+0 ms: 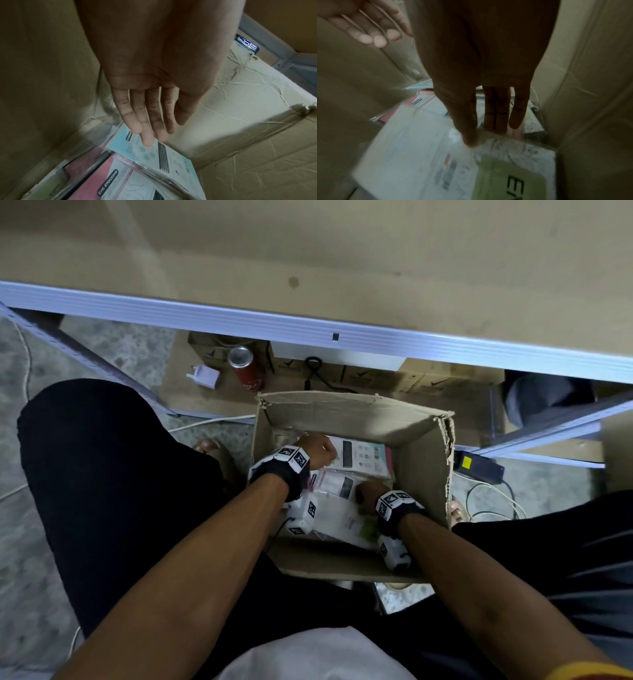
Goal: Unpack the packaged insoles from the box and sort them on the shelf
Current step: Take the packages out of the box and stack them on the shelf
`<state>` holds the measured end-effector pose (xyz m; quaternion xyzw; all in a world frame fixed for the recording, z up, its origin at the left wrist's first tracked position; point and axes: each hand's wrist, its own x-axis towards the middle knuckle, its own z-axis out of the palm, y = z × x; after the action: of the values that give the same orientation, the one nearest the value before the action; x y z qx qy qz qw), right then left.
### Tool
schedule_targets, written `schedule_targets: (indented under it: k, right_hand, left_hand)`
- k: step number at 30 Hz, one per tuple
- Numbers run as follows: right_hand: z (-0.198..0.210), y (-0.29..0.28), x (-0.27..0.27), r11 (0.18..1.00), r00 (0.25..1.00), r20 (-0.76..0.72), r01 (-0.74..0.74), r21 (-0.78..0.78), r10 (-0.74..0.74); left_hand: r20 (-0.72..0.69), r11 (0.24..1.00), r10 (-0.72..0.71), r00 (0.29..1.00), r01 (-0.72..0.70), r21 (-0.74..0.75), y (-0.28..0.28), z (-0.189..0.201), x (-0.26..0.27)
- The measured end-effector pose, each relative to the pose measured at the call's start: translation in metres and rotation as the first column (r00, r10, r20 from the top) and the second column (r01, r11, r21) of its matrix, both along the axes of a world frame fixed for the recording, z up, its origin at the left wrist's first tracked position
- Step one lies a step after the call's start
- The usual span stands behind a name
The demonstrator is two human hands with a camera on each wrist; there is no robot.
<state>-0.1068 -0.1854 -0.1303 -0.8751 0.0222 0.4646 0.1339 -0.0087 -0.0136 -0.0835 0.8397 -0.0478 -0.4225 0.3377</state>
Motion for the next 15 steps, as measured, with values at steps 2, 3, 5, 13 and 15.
schedule_targets:
  k: [2,3,5,13,15]
  right_hand:
    - [0.002,0.001,0.002,1.000,1.000,-0.006,-0.026,0.009,0.026]
    - [0.002,0.000,0.004,1.000,1.000,0.009,-0.026,0.003,0.026]
    - [0.004,-0.004,0.008,0.999,0.997,0.078,-0.013,-0.036,0.016]
    - [0.006,-0.009,0.012,0.994,0.985,0.138,0.108,-0.005,-0.106]
    - [0.006,-0.009,0.011,0.993,0.985,0.126,0.121,0.004,-0.120]
  left_hand:
    - [0.008,1.000,-0.005,1.000,0.005,0.013,0.001,-0.001,0.000]
    - [0.014,1.000,-0.002,1.000,0.001,0.016,0.002,-0.002,0.000]
    - [0.018,1.000,0.008,1.000,-0.009,0.015,0.003,-0.004,0.000]
    - [0.021,1.000,0.024,0.999,-0.024,0.019,0.002,-0.007,-0.004]
    - [0.012,1.000,0.023,1.000,-0.023,0.011,0.001,-0.006,-0.004]
